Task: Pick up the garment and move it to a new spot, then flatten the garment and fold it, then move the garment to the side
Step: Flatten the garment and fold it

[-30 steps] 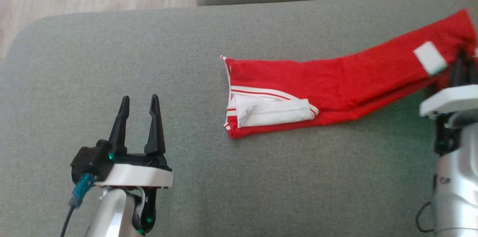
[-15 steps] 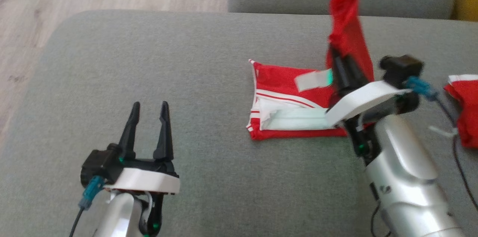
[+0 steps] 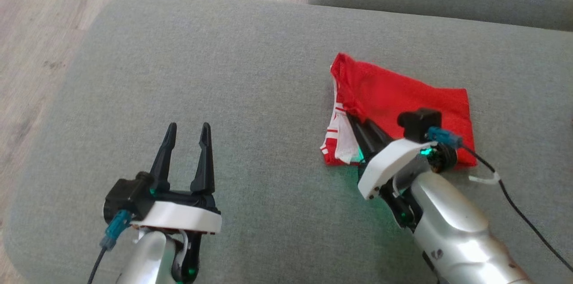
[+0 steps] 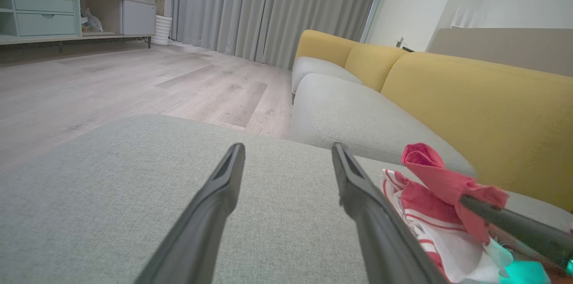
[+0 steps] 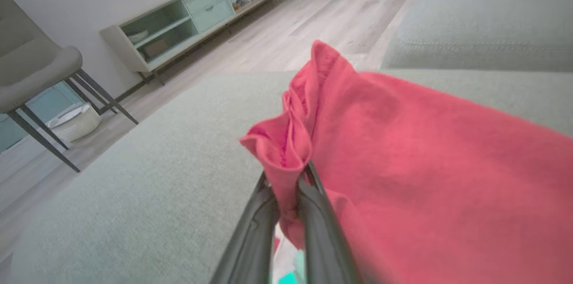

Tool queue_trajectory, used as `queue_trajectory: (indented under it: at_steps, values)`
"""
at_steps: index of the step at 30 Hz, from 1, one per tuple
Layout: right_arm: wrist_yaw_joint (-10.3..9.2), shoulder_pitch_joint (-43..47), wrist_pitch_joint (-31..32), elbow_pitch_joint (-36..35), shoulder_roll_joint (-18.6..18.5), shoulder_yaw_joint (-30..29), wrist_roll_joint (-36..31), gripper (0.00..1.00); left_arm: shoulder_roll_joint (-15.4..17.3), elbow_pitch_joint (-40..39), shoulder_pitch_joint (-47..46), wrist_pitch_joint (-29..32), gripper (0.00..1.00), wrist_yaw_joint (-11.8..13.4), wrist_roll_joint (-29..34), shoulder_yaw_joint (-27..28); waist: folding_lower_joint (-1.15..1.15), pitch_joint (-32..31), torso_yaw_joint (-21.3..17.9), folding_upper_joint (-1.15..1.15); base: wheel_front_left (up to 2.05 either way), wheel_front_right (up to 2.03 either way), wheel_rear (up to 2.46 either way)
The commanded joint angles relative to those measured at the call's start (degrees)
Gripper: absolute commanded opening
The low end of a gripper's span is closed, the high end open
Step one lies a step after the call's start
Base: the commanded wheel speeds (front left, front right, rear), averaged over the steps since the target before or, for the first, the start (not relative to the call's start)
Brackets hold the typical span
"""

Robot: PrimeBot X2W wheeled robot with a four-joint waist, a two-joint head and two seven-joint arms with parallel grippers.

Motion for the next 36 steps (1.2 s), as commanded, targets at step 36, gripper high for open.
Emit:
queue_trajectory:
  at_steps: [36]
  values:
    - [-0.04, 21.2, -7.4, -27.6, 0.6, -31.4, -21.8, 1.0, 0.4, -3.9, 2.6, -0.3, 1.0, 3.0, -1.4, 6.7, 0.0, -4.7, -11.6, 0.0, 0.0, 0.0, 0.0]
